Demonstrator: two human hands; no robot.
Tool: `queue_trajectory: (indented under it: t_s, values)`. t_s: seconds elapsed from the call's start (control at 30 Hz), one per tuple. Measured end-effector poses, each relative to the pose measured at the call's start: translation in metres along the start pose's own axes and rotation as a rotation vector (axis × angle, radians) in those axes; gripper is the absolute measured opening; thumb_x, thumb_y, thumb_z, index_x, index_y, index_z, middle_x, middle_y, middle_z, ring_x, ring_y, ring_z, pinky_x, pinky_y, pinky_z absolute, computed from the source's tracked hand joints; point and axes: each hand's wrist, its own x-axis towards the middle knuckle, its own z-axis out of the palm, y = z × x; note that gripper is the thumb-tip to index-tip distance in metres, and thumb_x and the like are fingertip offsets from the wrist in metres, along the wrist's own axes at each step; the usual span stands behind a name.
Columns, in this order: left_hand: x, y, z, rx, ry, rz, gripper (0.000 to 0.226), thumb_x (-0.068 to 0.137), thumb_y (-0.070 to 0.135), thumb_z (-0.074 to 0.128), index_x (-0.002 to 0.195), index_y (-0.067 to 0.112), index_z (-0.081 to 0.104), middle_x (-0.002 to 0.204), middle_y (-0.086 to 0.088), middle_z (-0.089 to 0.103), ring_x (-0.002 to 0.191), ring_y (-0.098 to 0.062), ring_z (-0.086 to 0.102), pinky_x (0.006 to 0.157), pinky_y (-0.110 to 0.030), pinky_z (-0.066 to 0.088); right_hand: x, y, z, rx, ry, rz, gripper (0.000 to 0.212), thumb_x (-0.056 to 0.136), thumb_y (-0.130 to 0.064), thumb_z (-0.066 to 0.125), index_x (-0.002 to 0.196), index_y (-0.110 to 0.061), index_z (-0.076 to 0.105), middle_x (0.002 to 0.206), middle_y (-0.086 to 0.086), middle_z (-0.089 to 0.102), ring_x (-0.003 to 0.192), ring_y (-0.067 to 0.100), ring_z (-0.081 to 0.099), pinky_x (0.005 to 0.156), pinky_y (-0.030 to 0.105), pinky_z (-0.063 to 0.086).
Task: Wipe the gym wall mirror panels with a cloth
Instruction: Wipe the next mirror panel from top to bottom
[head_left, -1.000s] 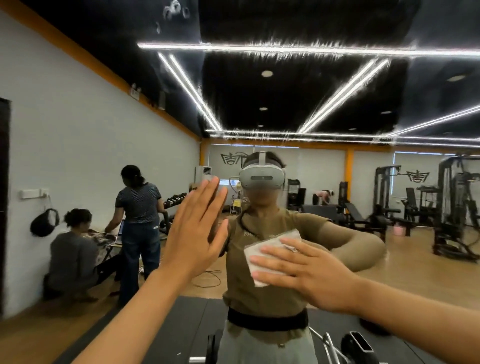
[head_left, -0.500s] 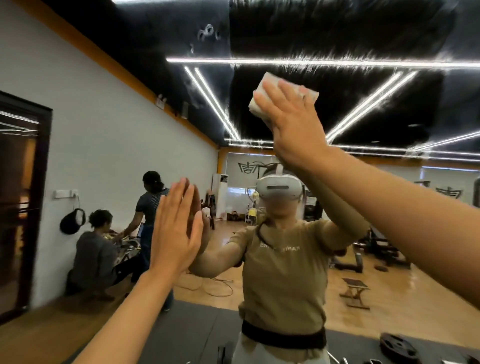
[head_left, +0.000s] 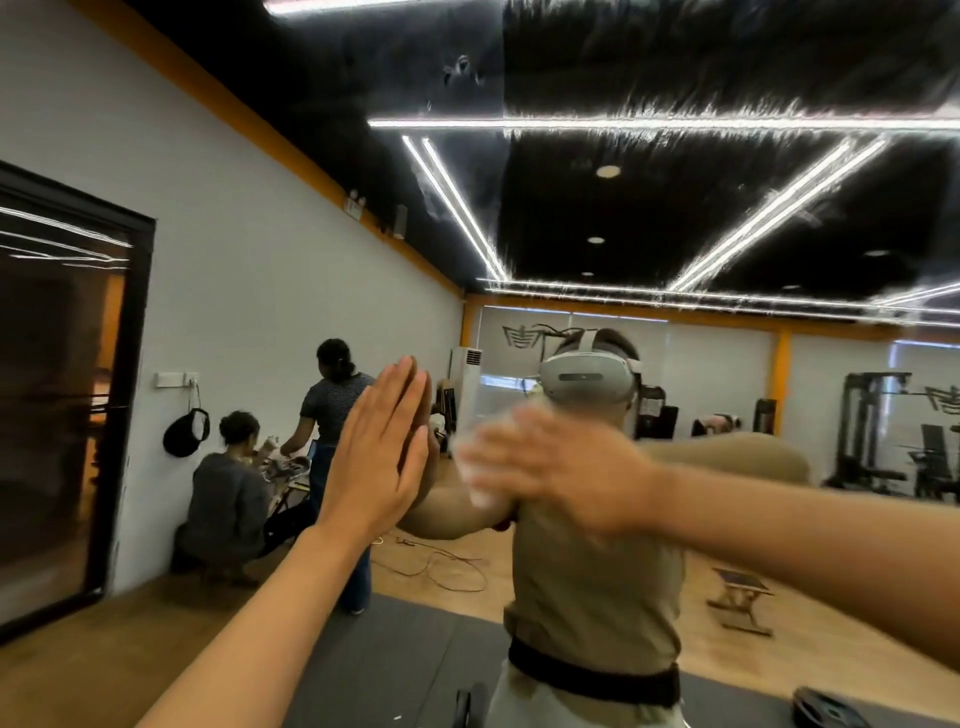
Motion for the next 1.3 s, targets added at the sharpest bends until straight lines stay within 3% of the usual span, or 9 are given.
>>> queue_trajectory:
  t_s: [0.1, 0.27, 0.43, 0.7, 0.87, 0.93, 1.03, 1.13, 1.3]
  values:
    - [0.0, -0.001, 0.0, 0.01, 0.0, 0.013, 0.059, 0.103, 0.033, 0.033, 0.158, 0.018, 0.019, 0.166, 0.006, 0.008, 0.153, -0.011, 0.006, 0.124, -0.032, 0.006, 0.032, 0.077, -0.029, 0.068, 0.169, 0.38, 0.074, 0.079, 0.001, 0.06, 0.147, -0.022, 0.044, 0.158, 0.007, 0.034, 0.146, 0.031, 0.029, 0.117, 0.054, 0.025]
    - [-0.001, -0.003, 0.0, 0.019, 0.007, 0.024, 0.059, 0.103, 0.034, 0.034, 0.158, 0.019, 0.019, 0.166, 0.006, 0.009, 0.152, -0.011, 0.008, 0.124, -0.028, 0.003, 0.062, 0.132, -0.051, 0.136, 0.219, 0.731, 0.063, 0.093, -0.008, 0.05, 0.152, -0.023, 0.034, 0.162, 0.004, 0.024, 0.15, 0.028, 0.016, 0.12, 0.047, 0.008]
    - [0.0, -0.001, 0.002, -0.026, 0.033, 0.009, 0.059, 0.103, 0.034, 0.034, 0.158, 0.019, 0.02, 0.166, 0.006, 0.01, 0.153, -0.011, 0.007, 0.123, -0.024, -0.001, 0.054, 0.063, -0.025, 0.129, 0.249, 0.65, 0.061, 0.086, -0.015, 0.032, 0.146, -0.019, 0.043, 0.156, 0.008, 0.035, 0.145, 0.032, 0.025, 0.118, 0.045, 0.011]
    - [-0.001, -0.01, 0.002, -0.035, 0.026, 0.09, 0.06, 0.103, 0.038, 0.029, 0.158, 0.016, 0.019, 0.166, -0.001, 0.009, 0.152, -0.008, -0.002, 0.119, -0.018, -0.009, -0.009, -0.137, 0.033, 0.102, 0.027, 0.251, 0.065, 0.09, -0.031, 0.046, 0.153, -0.024, 0.033, 0.162, 0.004, 0.027, 0.15, 0.03, 0.02, 0.12, 0.051, 0.015]
    - [0.001, -0.016, 0.004, -0.021, -0.003, 0.153, 0.07, 0.1, 0.047, 0.031, 0.159, 0.015, 0.009, 0.167, -0.002, -0.001, 0.152, -0.012, -0.008, 0.119, -0.023, -0.014, -0.016, -0.122, 0.024, 0.151, 0.026, 0.185, 0.054, 0.097, -0.02, 0.043, 0.151, -0.025, 0.039, 0.161, 0.001, 0.028, 0.15, 0.021, 0.02, 0.124, 0.041, 0.009]
    - [0.001, -0.019, 0.002, -0.038, -0.024, 0.175, 0.074, 0.099, 0.05, 0.035, 0.159, 0.016, 0.007, 0.167, -0.001, -0.005, 0.152, -0.012, -0.011, 0.12, -0.025, -0.013, -0.01, -0.082, 0.008, 0.122, 0.05, 0.294, 0.054, 0.095, -0.016, 0.04, 0.149, -0.023, 0.041, 0.159, 0.005, 0.032, 0.149, 0.024, 0.024, 0.123, 0.042, 0.012]
    - [0.002, -0.019, 0.002, -0.055, -0.041, 0.158, 0.076, 0.099, 0.049, 0.038, 0.159, 0.018, 0.004, 0.167, 0.001, -0.007, 0.152, -0.011, -0.012, 0.122, -0.03, -0.008, 0.004, -0.016, -0.021, 0.129, 0.19, 0.713, 0.05, 0.096, -0.021, 0.039, 0.146, -0.019, 0.042, 0.155, 0.01, 0.038, 0.146, 0.029, 0.028, 0.121, 0.046, 0.018]
    - [0.002, -0.017, 0.0, -0.056, -0.049, 0.15, 0.078, 0.097, 0.051, 0.039, 0.159, 0.018, 0.003, 0.167, 0.0, -0.007, 0.152, -0.013, -0.011, 0.122, -0.031, -0.007, 0.018, 0.006, -0.03, 0.188, 0.321, 1.019, 0.047, 0.099, -0.023, 0.035, 0.144, -0.014, 0.047, 0.154, 0.014, 0.039, 0.146, 0.034, 0.026, 0.122, 0.03, -0.001]
    - [0.001, -0.017, -0.001, -0.048, -0.072, 0.162, 0.089, 0.094, 0.058, 0.043, 0.159, 0.015, 0.001, 0.166, -0.002, -0.009, 0.152, -0.015, -0.012, 0.123, -0.036, -0.004, 0.025, -0.067, 0.002, 0.186, 0.458, 0.986, 0.052, 0.09, 0.005, 0.054, 0.14, -0.01, 0.051, 0.153, 0.007, 0.034, 0.144, 0.03, 0.025, 0.119, 0.048, 0.018]
